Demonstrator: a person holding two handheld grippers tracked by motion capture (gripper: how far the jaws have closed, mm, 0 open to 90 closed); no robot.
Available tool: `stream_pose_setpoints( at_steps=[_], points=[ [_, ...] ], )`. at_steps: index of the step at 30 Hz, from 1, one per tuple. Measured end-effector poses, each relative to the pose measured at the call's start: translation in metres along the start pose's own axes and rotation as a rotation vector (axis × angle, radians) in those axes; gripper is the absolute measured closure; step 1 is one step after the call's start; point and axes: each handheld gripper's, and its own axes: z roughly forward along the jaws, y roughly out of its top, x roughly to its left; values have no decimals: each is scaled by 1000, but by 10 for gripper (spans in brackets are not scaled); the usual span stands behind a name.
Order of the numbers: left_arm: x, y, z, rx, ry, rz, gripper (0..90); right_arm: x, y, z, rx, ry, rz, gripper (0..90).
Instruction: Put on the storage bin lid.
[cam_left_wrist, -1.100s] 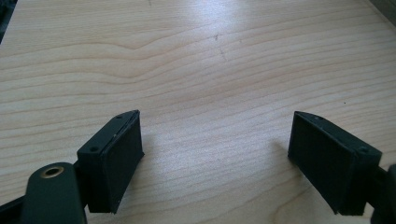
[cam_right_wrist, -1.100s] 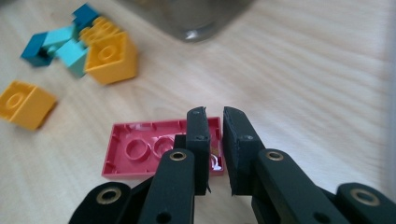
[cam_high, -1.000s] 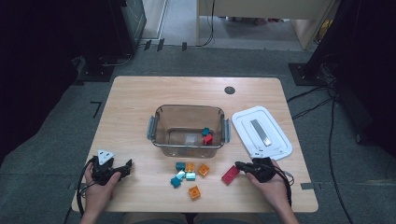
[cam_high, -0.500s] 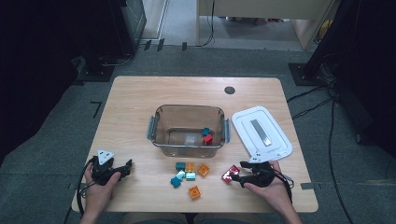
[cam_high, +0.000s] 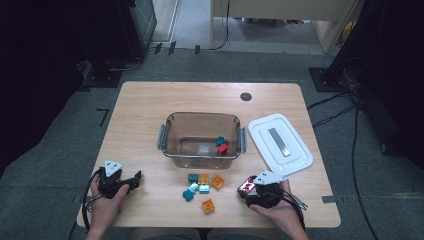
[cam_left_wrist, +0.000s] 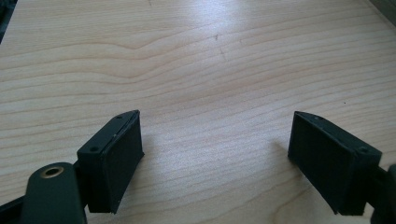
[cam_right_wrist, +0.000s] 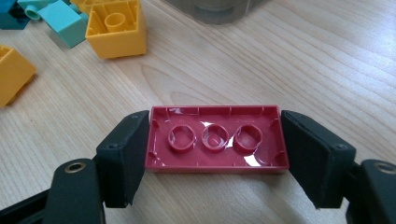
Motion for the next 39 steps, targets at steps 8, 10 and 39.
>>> stream_pose_setpoints(
  at_steps=[8, 10, 39],
  points=[
    [0, 0, 0, 1, 0, 0, 176, -9, 2, -5, -1, 23, 10, 276],
    [0, 0, 0, 1, 0, 0, 176, -14, 6, -9, -9, 17, 24, 276],
    [0, 0, 0, -1, 1, 1, 177, -70, 135, -63, -138, -5, 38, 276]
  ],
)
